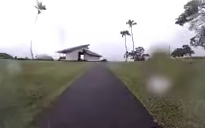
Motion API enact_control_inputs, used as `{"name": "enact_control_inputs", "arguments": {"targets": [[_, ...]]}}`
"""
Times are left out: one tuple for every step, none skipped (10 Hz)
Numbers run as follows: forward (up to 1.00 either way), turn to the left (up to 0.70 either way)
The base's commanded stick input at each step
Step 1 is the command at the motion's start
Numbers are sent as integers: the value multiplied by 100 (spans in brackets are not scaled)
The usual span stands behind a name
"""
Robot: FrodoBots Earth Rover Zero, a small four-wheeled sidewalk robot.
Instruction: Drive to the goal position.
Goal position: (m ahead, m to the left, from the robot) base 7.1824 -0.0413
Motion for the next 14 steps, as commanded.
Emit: {"name": "enact_control_inputs", "arguments": {"targets": [[70, -30], [70, -32], [70, -4], [70, 0], [70, 0], [70, 0], [70, 0], [70, 0], [70, 0], [70, 0], [70, 0], [70, 0], [70, 0], [70, 0]]}}
